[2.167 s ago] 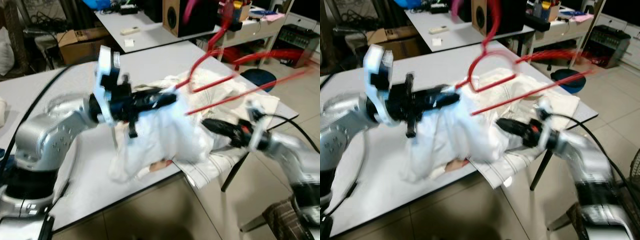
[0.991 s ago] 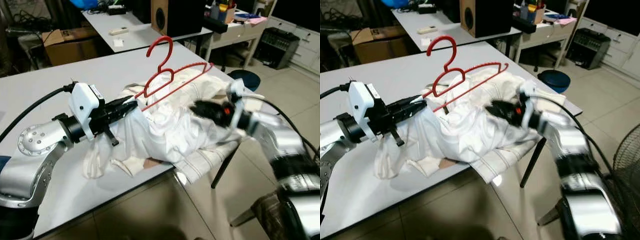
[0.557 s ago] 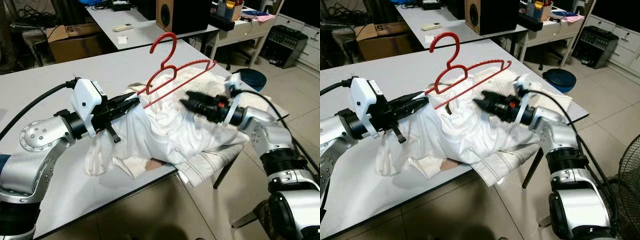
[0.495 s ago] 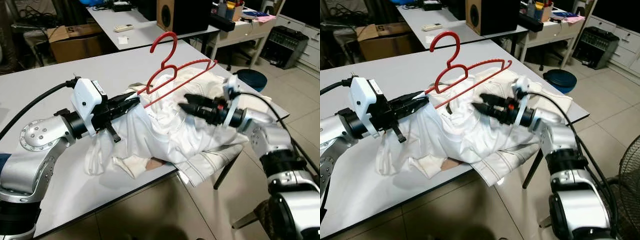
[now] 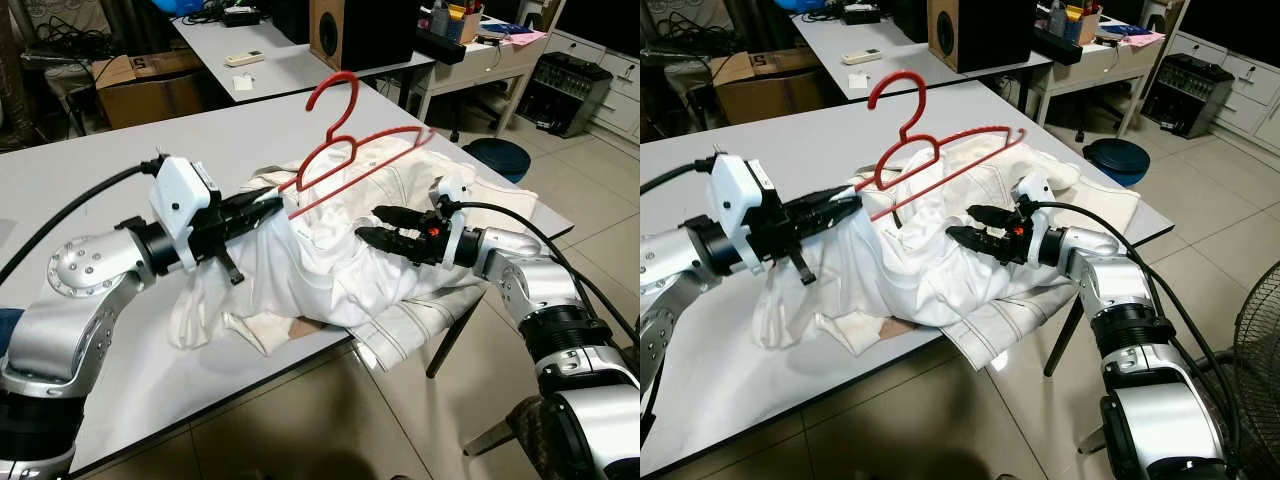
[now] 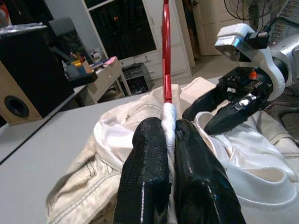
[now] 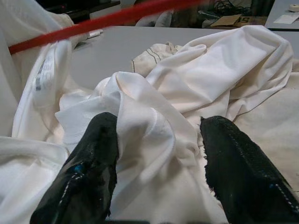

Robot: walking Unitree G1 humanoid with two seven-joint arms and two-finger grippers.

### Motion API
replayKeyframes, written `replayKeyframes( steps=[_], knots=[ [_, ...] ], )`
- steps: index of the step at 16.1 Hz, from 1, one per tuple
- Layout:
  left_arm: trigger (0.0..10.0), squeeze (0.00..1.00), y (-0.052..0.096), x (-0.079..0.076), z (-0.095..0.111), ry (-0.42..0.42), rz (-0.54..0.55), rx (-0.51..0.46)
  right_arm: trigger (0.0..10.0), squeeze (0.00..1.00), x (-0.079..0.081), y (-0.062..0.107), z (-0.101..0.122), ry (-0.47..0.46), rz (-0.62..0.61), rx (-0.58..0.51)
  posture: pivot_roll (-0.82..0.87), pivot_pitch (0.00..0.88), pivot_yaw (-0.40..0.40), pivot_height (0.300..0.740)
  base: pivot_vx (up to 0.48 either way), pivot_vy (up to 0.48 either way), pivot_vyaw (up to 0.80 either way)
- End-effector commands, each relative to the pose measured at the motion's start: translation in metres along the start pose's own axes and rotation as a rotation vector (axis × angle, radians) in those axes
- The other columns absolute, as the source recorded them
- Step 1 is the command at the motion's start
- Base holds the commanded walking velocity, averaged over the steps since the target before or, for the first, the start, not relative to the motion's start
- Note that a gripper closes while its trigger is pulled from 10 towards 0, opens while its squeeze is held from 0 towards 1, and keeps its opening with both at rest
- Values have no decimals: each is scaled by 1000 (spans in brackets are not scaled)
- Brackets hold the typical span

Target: Hang hanger

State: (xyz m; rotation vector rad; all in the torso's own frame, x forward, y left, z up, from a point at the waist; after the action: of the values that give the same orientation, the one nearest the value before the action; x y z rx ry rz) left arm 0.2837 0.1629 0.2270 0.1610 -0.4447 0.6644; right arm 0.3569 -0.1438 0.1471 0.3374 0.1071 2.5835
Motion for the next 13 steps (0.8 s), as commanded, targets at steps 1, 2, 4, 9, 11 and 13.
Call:
replayKeyframes(
  steps=[1, 2, 4, 9, 11, 13],
  knots=[
    [0, 0, -2, 1, 1, -18, -6, -1, 0, 0, 1, 1, 0, 5, 11, -18, -40, 0, 28, 740, 0, 0, 0],
    [0, 0, -2, 1, 1, -20, -8, 0, 0, 0, 1, 2, 0, 8, 15, -19, -40, 0, 28, 740, 0, 0, 0],
    [0, 0, -1, 2, 0, -23, -9, 4, 0, 0, 1, 3, -1, 13, 23, -15, -39, 0, 27, 740, 0, 0, 0],
    [0, 0, 2, 7, -1, -40, 3, 23, 0, 0, -3, 8, -8, 25, -13, 23, -36, 0, 29, 740, 0, 0, 0],
    [0, 0, 3, 7, -2, -42, 2, 27, 0, 0, -5, 11, -11, 26, -31, 32, -36, 0, 29, 740, 0, 0, 0],
    [0, 0, 3, 8, -3, -44, 0, 32, 0, 0, -6, 13, -12, 25, -42, 32, -36, 0, 30, 740, 0, 0, 0]
  ],
)
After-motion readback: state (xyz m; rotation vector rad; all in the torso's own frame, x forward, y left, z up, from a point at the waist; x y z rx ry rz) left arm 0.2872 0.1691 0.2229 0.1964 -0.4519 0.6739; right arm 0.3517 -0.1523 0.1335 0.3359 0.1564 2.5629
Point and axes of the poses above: a point about 5 cm out from each wrist's last joint towards the gripper, its own y axis pointing back from the gripper into the wrist, its own z axis along the axis of the wrist's last joint, x = y × z, the point moved 1 cm from there along -y, pointing out of the wrist towards the gripper, and after that the axes turned 6 degrees about -y, right-handed, at the moved point
